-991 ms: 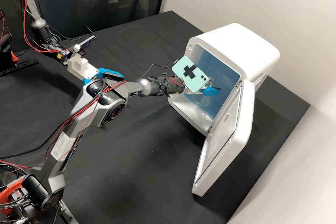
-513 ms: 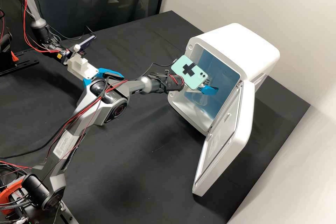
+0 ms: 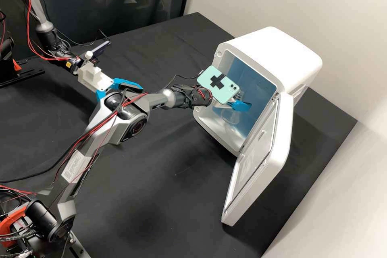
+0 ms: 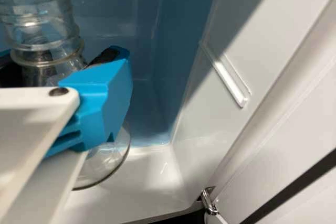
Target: Place the flask in the incubator
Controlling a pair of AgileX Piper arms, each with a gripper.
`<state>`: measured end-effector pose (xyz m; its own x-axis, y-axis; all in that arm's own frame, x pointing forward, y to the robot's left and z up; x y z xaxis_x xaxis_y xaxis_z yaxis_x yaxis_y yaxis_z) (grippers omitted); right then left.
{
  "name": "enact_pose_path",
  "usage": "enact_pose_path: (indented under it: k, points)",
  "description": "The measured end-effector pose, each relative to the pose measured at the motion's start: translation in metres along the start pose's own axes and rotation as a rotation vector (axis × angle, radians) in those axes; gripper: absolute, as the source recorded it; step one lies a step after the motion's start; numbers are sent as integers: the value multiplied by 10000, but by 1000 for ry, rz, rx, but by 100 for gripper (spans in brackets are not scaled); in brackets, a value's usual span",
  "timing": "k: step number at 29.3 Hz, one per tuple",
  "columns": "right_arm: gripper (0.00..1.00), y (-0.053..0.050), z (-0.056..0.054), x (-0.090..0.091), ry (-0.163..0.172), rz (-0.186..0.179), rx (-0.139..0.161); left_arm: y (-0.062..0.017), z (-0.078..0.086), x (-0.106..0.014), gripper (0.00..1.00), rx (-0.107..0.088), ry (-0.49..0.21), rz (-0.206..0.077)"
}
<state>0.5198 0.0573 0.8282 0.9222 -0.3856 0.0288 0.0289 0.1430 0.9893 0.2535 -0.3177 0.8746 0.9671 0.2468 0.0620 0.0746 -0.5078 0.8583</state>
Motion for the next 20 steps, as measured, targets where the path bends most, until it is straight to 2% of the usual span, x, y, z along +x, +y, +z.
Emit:
enact_pose_path:
  k: [4,20]
  points:
    - [0,21,38,13,-14,0,23,0,0,0,100,0,0,0]
    - [0,-16,253,93,-69,-15,15,-5,25,7,100,1,-9,-2]
